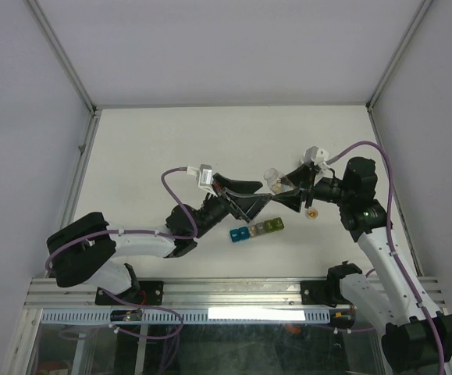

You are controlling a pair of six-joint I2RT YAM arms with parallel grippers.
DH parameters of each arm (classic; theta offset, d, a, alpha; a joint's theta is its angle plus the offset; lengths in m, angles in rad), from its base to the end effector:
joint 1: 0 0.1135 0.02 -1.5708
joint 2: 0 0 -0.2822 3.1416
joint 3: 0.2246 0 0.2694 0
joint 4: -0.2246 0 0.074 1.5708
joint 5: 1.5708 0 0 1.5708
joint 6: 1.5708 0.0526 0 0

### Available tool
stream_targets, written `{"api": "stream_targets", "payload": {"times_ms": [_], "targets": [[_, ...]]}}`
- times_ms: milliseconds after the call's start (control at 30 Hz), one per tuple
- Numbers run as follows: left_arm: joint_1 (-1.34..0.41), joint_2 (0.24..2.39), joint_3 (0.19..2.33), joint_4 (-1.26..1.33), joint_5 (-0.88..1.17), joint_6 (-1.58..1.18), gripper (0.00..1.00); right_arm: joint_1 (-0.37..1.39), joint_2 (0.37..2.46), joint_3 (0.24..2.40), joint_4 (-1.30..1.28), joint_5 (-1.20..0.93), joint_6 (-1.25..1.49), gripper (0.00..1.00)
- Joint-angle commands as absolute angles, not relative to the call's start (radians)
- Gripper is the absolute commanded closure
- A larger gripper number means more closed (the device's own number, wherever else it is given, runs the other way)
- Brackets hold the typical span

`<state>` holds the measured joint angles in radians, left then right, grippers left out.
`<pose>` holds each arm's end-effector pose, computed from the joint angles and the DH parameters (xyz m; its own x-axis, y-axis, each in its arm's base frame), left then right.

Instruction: Sort the pills into containers

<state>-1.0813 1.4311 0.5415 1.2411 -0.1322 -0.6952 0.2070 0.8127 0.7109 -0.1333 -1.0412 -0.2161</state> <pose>0.1524 -0.2713 0.2701 -0.3988 -0.6019 -0.6919 0.7309 0.2471 -0.6362 0.1777 0.0837 0.3280 -0.0243 -0.1158 -0.9930 -0.9525 0.3042 -0.0122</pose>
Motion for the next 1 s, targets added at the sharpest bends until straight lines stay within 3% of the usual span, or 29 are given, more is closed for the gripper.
{"api": "stream_targets", "payload": {"times_ms": [0, 433, 700, 833, 900, 967], "targets": [[-1.100, 1.486, 0.583, 1.388, -0.196, -0.679, 0.06, 0.198, 0.802, 0.711, -0.051, -1.076, -0.176, 0.82], [-1.136, 1.609, 0.677, 1.473, -0.276, -0.650, 0.17, 0.196, 0.807, 0.695, -0.026, -1.098, -0.155, 0.80], [-1.140, 1.652, 0.741, 1.460, -0.260, -0.640, 0.32, 0.194, 0.807, 0.689, -0.017, -1.110, -0.147, 0.80], [-1.139, 1.667, 0.760, 1.448, -0.234, -0.633, 0.46, 0.194, 0.807, 0.686, -0.016, -1.116, -0.147, 0.79], [-1.139, 1.667, 0.762, 1.446, -0.227, -0.623, 0.63, 0.194, 0.809, 0.684, -0.018, -1.116, -0.147, 0.77], [-1.140, 1.658, 0.759, 1.434, -0.226, -0.602, 0.74, 0.194, 0.808, 0.686, -0.028, -1.110, -0.151, 0.63]]}}
